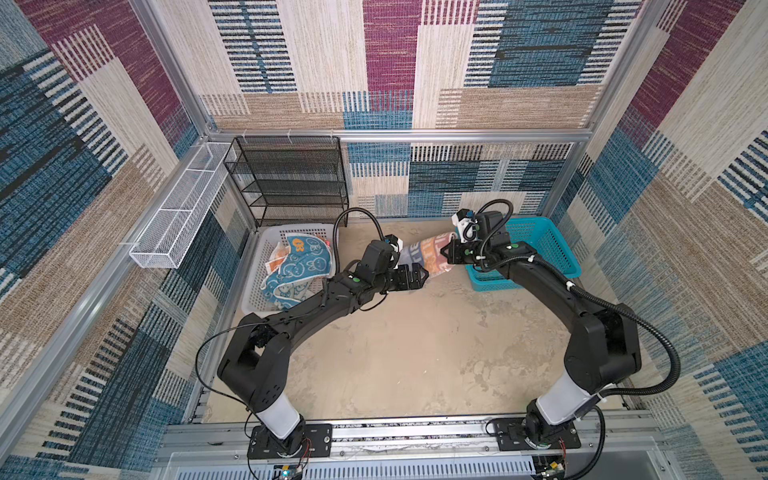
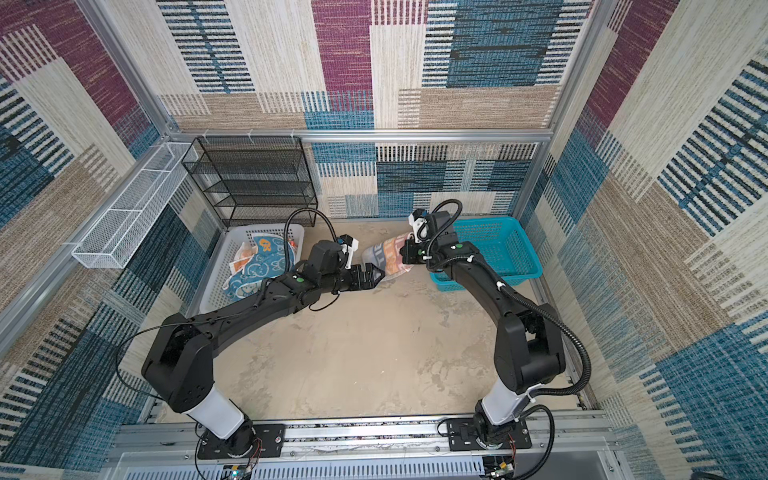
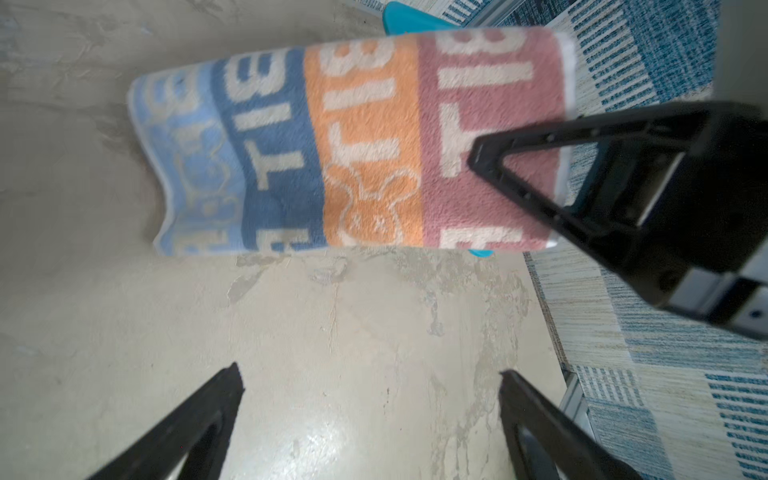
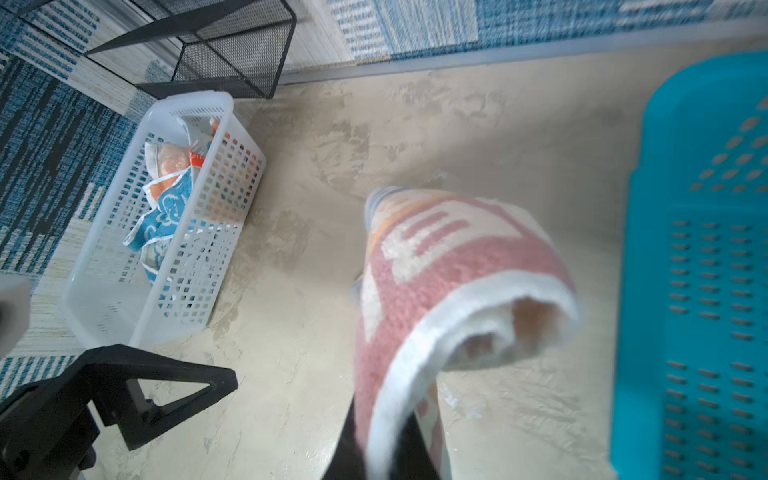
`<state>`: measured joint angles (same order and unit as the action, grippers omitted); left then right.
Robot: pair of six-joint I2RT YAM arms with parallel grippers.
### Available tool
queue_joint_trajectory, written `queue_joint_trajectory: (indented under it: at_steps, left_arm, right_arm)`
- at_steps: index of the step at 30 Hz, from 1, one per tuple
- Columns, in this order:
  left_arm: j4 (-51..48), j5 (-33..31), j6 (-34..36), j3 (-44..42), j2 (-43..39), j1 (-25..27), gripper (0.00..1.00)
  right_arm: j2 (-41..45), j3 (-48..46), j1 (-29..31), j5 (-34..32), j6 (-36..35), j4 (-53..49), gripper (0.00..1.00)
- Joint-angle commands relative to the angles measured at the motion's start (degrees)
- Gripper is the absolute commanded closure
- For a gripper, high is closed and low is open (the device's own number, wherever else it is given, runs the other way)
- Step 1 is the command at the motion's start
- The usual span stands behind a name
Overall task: Fold and stack the towels
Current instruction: 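Lift the folded towel with both grippers and carry it toward the teal basket, then lower the towel into the teal basket with both grippers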
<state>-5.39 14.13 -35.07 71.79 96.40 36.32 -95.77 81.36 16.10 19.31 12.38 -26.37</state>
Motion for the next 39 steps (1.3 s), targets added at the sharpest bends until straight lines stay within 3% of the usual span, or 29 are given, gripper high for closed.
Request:
queue_joint_trajectory:
  at_steps: [1, 9, 16, 26, 34, 39]
  left_arm:
    - [-4.04, 1.66, 2.08, 4.36, 2.58, -0.02, 0.01]
    - [-7.51, 3.26, 3.52, 12.92, 8.92, 0.07, 0.01]
    - [-7.66, 4.06, 3.51, 14.51, 11.57, 0.12, 0.01]
    - [-8.49, 3.98, 3.82, 15.14, 12.94, 0.16, 0.01]
    - [-8.58, 3.67, 3.82, 14.35, 12.65, 0.16, 0.01]
    - [-8.54, 3.27, 3.94, 13.5, 12.19, 0.16, 0.01]
  right_arm:
    - [-1.34, 5.03, -1.75, -0.15, -5.39, -8.22, 1.0]
    - [-0.21, 3.47, -10.55, 5.98, -6.96, -5.54, 1.0]
    - [-4.82, 1.21, -16.77, 9.48, -8.15, -2.64, 1.0]
    - [-15.06, 2.14, -17.39, 5.65, -7.48, -1.78, 1.0]
    - [-17.71, -0.44, -17.16, 12.99, -4.19, 2.51, 1.0]
    - [-18.29, -0.35, -14.04, 14.79, -3.13, 3.61, 1.0]
